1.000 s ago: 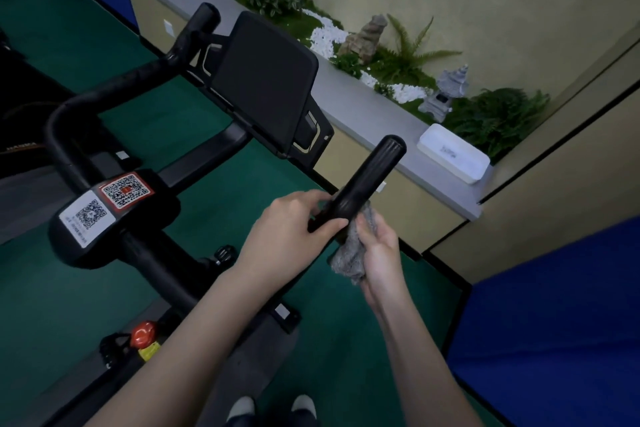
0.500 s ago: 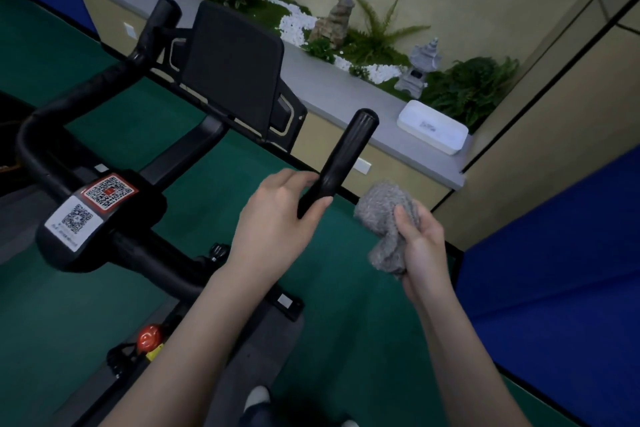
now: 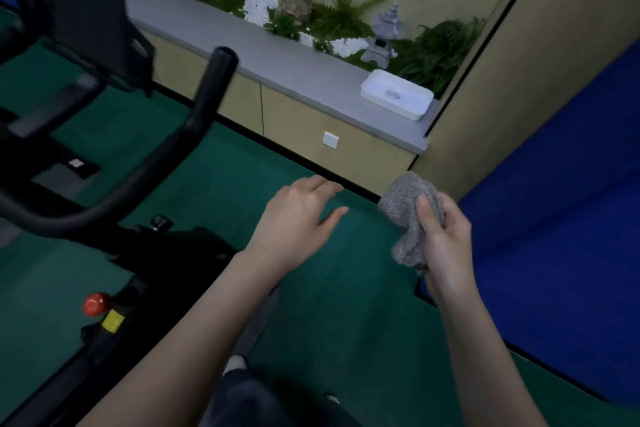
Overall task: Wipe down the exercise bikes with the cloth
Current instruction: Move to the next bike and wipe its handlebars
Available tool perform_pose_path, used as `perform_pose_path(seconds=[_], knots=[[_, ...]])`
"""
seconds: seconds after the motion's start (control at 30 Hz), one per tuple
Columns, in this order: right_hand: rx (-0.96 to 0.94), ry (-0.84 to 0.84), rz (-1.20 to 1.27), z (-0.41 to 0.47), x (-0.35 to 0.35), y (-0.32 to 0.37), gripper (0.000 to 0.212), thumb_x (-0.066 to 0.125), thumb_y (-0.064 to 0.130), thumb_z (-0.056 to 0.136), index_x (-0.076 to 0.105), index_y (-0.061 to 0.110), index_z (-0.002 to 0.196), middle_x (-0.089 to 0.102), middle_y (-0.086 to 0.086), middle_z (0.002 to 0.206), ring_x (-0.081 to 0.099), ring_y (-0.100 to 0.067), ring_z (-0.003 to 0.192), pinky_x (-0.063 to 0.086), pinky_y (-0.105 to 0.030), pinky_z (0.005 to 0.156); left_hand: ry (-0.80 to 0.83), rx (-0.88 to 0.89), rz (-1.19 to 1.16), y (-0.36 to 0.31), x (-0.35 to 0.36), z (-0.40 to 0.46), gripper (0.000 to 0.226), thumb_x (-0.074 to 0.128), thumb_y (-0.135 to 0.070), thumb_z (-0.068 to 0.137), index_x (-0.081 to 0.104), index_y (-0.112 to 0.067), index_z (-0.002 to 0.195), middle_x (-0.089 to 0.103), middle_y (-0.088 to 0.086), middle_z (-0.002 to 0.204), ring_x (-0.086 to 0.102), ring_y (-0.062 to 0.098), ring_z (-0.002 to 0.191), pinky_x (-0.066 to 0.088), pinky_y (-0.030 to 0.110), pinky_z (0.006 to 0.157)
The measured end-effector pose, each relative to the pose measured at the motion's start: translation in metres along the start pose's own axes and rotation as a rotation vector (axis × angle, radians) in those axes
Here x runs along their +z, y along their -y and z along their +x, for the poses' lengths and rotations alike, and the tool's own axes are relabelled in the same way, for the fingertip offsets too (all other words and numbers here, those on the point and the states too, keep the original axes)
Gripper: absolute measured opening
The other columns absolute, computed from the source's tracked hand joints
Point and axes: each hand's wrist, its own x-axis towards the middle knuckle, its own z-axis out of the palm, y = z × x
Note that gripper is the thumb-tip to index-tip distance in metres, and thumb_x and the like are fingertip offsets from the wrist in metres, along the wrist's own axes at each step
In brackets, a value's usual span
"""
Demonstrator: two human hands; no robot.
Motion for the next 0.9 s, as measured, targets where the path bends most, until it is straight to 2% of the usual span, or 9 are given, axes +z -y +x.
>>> perform_pose_path(seconds=[0.17,0.27,0.33,0.5,0.6,0.7,0.77,0.83,0.9], knots=[[-0.049,-0.107,-0.116,-0.007,-0.092,-0.006,0.015,0.05,0.019,0.099,0.062,0.026,0.093,0.063,0.003,0.085,0.059,-0.01,0.076,0.048,-0.027,0.067,0.195,0.057,0.132,-0.054,0.061,0.003,0.044,0.048,-0.043,0.096,0.052,-0.017,0.132,0.057,0.001,0.125,0.052,0.023,0.115,0.039,0.035,0.093],[-0.037,-0.149,-0.119,-0.006,-0.124,-0.011,0.017,0.049,0.019,0.099,0.061,0.028,0.093,0.063,0.008,0.085,0.059,-0.004,0.075,0.048,-0.022,0.065,0.268,0.078,0.211,-0.07,0.086,0.005,0.05,0.044,-0.049,0.096,0.049,-0.017,0.134,0.054,-0.001,0.131,0.049,0.022,0.119,0.034,0.034,0.097],[-0.025,-0.158,-0.118,0.001,-0.135,-0.016,0.016,0.049,0.018,0.099,0.061,0.028,0.094,0.062,0.007,0.086,0.059,-0.005,0.077,0.048,-0.023,0.068,0.289,0.076,0.223,-0.074,0.094,0.008,0.053,0.046,-0.05,0.094,0.05,-0.015,0.134,0.054,0.001,0.133,0.049,0.023,0.121,0.034,0.036,0.099],[-0.02,-0.08,-0.173,0.035,-0.133,-0.025,0.016,0.049,0.018,0.099,0.061,0.028,0.095,0.062,0.009,0.085,0.058,-0.002,0.076,0.045,-0.02,0.067,0.402,-0.003,0.321,-0.061,0.107,0.029,0.065,0.04,-0.06,0.092,0.04,-0.019,0.141,0.037,-0.001,0.15,0.032,0.02,0.137,0.023,0.036,0.11],[-0.025,-0.02,-0.238,0.064,-0.124,-0.031,0.013,0.049,0.02,0.099,0.062,0.019,0.1,0.062,0.01,0.085,0.058,-0.003,0.077,0.045,-0.018,0.068,0.446,-0.062,0.337,-0.046,0.115,0.051,0.068,0.036,-0.063,0.091,0.033,-0.021,0.145,0.029,-0.002,0.154,0.024,0.018,0.141,0.018,0.037,0.113],[-0.074,0.033,-0.33,0.103,-0.112,-0.034,0.015,0.05,0.02,0.099,0.061,0.011,0.096,0.058,0.008,0.074,0.052,-0.003,0.066,0.041,-0.02,0.061,0.449,-0.114,0.309,-0.029,0.124,0.079,0.069,0.037,-0.062,0.091,0.032,-0.02,0.146,0.029,-0.001,0.154,0.024,0.019,0.141,0.019,0.038,0.113],[-0.093,0.068,-0.38,0.133,-0.101,-0.035,0.016,0.049,0.02,0.099,0.059,0.01,0.091,0.054,0.008,0.069,0.047,0.0,0.059,0.037,-0.017,0.056,0.428,-0.137,0.284,-0.018,0.131,0.103,0.069,0.038,-0.061,0.092,0.032,-0.019,0.146,0.031,0.0,0.153,0.026,0.02,0.141,0.021,0.039,0.112],[-0.091,0.1,-0.418,0.165,-0.09,-0.037,0.018,0.049,0.022,0.099,0.058,0.009,0.093,0.054,0.006,0.07,0.046,-0.001,0.058,0.035,-0.017,0.054,0.405,-0.164,0.263,-0.004,0.136,0.127,0.071,0.037,-0.063,0.091,0.034,-0.017,0.146,0.034,0.0,0.152,0.028,0.021,0.14,0.023,0.04,0.111],[-0.084,0.136,-0.462,0.197,-0.081,-0.039,0.02,0.048,0.025,0.099,0.059,0.008,0.098,0.055,0.005,0.073,0.047,-0.002,0.061,0.036,-0.019,0.056,0.376,-0.201,0.231,0.008,0.139,0.151,0.08,0.026,-0.07,0.086,0.037,-0.016,0.144,0.038,0.001,0.149,0.032,0.023,0.137,0.027,0.041,0.108]])
